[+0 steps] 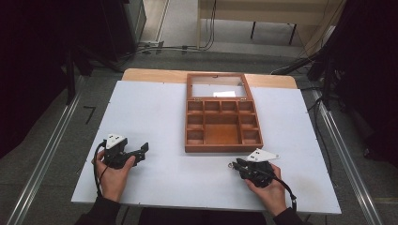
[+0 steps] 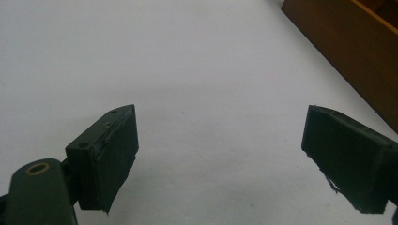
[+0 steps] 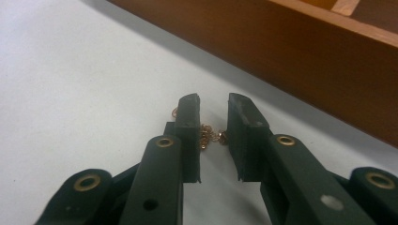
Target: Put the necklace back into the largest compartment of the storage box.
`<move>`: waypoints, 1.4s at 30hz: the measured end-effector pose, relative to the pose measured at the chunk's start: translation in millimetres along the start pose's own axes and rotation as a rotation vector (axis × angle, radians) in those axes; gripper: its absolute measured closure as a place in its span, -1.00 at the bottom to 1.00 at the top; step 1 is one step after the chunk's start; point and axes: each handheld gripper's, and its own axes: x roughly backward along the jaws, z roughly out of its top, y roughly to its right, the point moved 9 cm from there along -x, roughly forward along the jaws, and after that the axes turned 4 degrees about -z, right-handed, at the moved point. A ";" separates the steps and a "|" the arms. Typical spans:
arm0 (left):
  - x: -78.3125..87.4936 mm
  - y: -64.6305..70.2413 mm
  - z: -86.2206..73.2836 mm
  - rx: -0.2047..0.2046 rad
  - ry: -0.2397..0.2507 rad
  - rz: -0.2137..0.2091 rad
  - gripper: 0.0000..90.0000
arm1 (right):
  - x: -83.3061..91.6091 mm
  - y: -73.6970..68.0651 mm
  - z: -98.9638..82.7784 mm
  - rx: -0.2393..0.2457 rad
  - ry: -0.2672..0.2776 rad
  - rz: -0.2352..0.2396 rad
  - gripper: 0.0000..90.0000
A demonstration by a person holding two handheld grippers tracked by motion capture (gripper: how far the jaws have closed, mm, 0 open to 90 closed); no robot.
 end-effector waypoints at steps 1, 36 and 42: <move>0.1 -0.1 0.1 0.000 0.000 0.000 -0.74 | -0.1 -0.3 -0.1 0.002 -0.002 0.001 0.62; 0.8 0.3 0.3 -0.001 0.002 -0.002 -0.74 | 9.8 -0.9 5.6 -0.004 0.014 0.043 0.89; 0.8 0.8 0.3 -0.001 0.002 -0.003 -0.74 | 12.8 -0.5 7.5 -0.007 0.025 0.046 0.89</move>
